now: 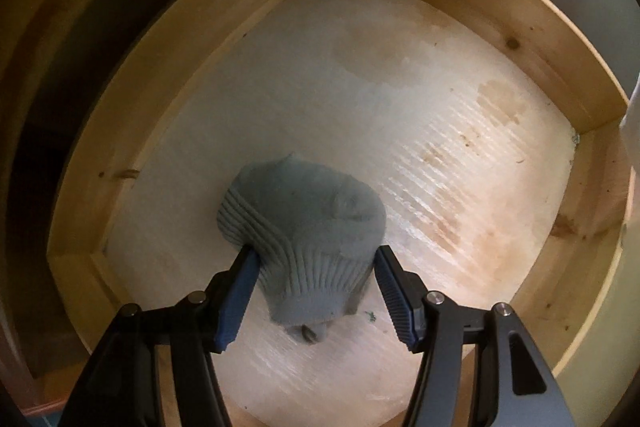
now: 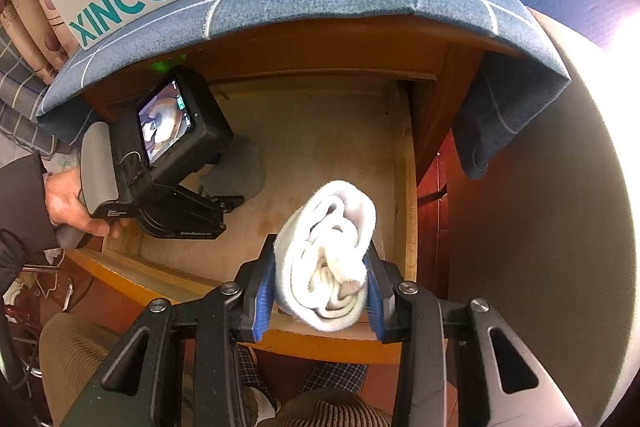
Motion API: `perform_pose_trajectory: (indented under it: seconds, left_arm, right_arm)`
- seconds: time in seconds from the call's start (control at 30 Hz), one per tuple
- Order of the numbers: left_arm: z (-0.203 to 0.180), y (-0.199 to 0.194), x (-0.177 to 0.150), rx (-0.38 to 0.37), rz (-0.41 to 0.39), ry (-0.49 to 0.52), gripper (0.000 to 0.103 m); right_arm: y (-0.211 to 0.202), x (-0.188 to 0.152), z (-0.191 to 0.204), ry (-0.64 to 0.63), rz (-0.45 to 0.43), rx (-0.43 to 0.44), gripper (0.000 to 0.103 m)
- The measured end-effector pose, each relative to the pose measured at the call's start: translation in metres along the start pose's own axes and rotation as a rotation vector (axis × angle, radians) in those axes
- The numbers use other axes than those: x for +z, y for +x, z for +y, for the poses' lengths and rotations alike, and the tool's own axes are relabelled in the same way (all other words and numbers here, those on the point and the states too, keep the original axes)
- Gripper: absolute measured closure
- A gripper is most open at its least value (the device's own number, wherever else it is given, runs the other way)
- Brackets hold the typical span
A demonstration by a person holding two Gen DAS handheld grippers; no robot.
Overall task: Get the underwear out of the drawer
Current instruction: 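Grasp the grey sock with the left gripper and lift it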
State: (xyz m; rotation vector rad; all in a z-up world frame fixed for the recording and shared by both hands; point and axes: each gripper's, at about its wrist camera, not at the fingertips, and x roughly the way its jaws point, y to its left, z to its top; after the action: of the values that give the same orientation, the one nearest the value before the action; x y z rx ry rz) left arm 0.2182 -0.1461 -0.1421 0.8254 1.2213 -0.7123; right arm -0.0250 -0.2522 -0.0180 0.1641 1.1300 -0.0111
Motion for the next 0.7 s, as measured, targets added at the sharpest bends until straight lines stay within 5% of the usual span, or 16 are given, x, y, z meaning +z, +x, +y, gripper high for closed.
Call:
perform_pose_trajectory:
  seconds: [0.3,0.7]
  left_arm:
    - [0.006,0.003,-0.007,0.025,0.039,-0.007,0.075]
    - [0.002,-0.026,-0.026,0.017,0.053,-0.015,0.079]
  right_arm:
    - [0.003,-0.001,0.0,0.005,0.014,0.005,0.068]
    - [0.01,0.0,0.006,-0.007,0.033,-0.001,0.068]
